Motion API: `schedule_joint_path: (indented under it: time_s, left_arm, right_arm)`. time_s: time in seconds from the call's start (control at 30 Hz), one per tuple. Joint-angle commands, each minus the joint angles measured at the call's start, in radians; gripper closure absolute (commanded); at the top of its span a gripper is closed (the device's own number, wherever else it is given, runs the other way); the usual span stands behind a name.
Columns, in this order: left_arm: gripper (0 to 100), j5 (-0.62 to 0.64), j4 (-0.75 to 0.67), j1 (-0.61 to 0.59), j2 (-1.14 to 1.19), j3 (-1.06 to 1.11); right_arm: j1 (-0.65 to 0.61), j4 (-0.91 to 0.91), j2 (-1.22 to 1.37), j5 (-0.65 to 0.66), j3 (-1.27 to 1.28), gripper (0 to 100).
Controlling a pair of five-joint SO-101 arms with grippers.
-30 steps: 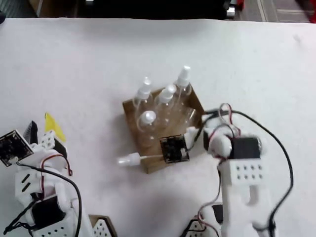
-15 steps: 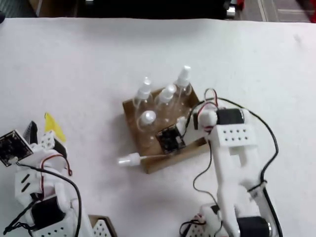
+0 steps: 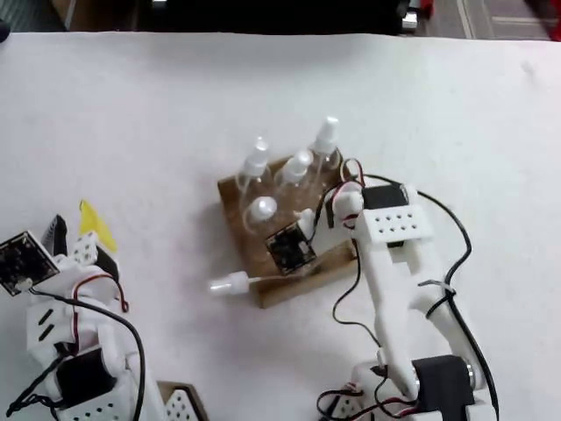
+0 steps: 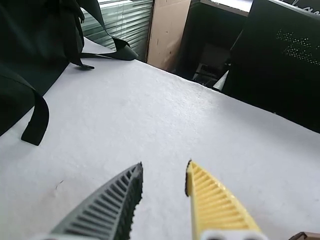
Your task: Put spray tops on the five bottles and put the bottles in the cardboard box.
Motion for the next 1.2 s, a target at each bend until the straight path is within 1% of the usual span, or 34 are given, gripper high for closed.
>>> schedule_joint_path:
  time_s: [0.0, 0.1, 0.2, 0.37, 0.53, 0.77, 0.97, 1.1, 1.17]
  left_arm:
    - [86, -0.009, -0.029, 0.012, -0.01, -0.008]
    - [86, -0.038, -0.029, 0.013, -0.01, -0.009]
    - [86, -0.037, -0.029, 0.013, -0.01, -0.009]
    - [86, -0.038, -0.029, 0.013, -0.01, -0.009]
    - [86, -0.041, -0.029, 0.013, -0.01, -0.008]
    - [86, -0.041, -0.029, 0.013, -0.01, -0.008]
    - [86, -0.041, -0.029, 0.013, -0.01, -0.005]
    - [86, -0.041, -0.029, 0.015, -0.01, -0.005]
    - [86, -0.041, -0.029, 0.015, -0.01, -0.005]
  right_arm:
    - [-0.018, -0.015, 0.002, 0.006, -0.023, 78.3]
    - [-0.019, -0.048, 0.005, 0.012, 0.002, 78.3]
    - [-0.019, -0.128, 0.005, 0.017, 0.041, 78.3]
    - [-0.019, -0.191, 0.005, 0.143, 0.097, 78.6]
    - [-0.018, -0.189, 0.005, 0.207, 0.104, 78.6]
    - [-0.064, -0.208, 0.005, 0.204, 0.161, 78.6]
    - [-0.004, -0.213, -0.039, 0.203, 0.167, 78.6]
    - [-0.008, -0.213, -0.045, 0.201, 0.181, 78.6]
    - [-0.03, -0.222, -0.035, 0.201, 0.192, 78.6]
